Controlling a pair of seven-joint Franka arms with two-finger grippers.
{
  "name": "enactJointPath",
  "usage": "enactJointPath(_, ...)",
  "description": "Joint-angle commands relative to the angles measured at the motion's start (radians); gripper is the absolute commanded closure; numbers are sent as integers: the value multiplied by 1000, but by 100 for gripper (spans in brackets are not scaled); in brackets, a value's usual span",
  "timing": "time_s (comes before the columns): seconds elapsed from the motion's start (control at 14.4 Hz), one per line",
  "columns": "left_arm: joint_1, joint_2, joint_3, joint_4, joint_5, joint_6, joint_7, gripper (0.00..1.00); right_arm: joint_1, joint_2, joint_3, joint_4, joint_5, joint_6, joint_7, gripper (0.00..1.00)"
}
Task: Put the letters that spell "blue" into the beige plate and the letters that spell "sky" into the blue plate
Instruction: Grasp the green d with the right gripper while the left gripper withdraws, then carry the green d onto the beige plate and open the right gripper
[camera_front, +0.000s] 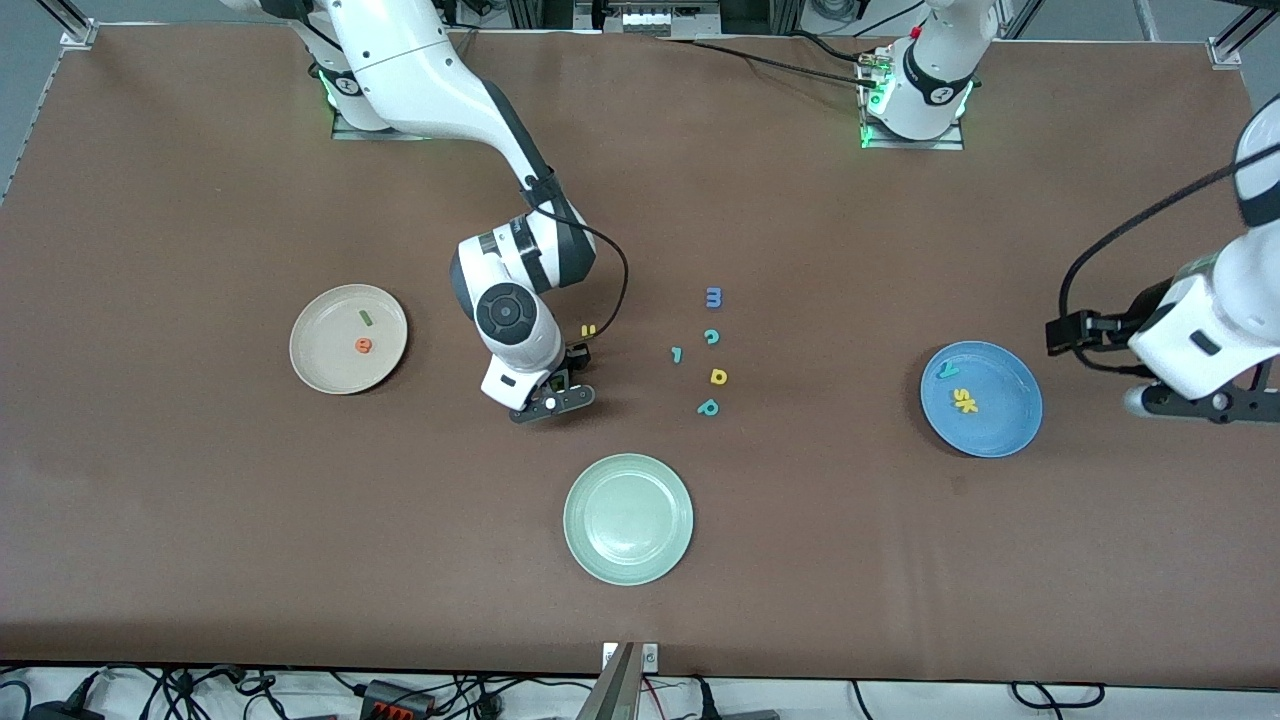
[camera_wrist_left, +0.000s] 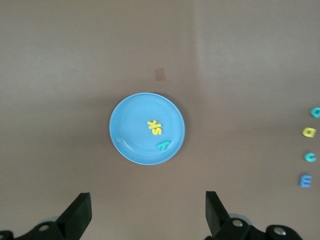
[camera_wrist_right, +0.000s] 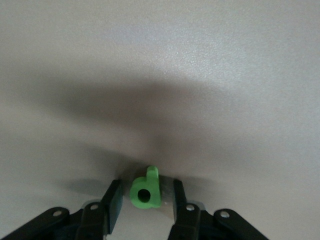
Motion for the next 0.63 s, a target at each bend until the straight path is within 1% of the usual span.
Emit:
enactJointPath(0.0, -193, -125, 272, -85, -141, 9, 25, 0, 7, 14, -7, 20, -16, -2, -2, 59)
enactJointPath(0.07, -287, -149, 400, -101, -190, 41, 41, 0, 7, 14, -7, 20, -14, -2, -1, 66)
enactJointPath(0.14, -356, -190, 497, -163, -227, 91, 92, 0, 6, 14, -7, 20, -14, -2, -2, 69)
enactJointPath(0.21, -401, -248, 558, -255, -246, 174, 169, 0, 4, 12, -9, 22, -11, -2, -2, 76)
enactJointPath(0.28, -413, -307, 583, -348, -250, 249, 194, 0, 3, 9, -9, 20, -10, -3, 1, 78)
enactJointPath(0.42, -433, -403, 614, -462, -250, 294, 187, 0, -5, 2, -12, 20, -8, -9, 1, 81)
enactJointPath(0.56, -446, -493, 627, -576, -244, 388, 185, 0, -26, -29, -18, 8, -11, -47, -5, 82)
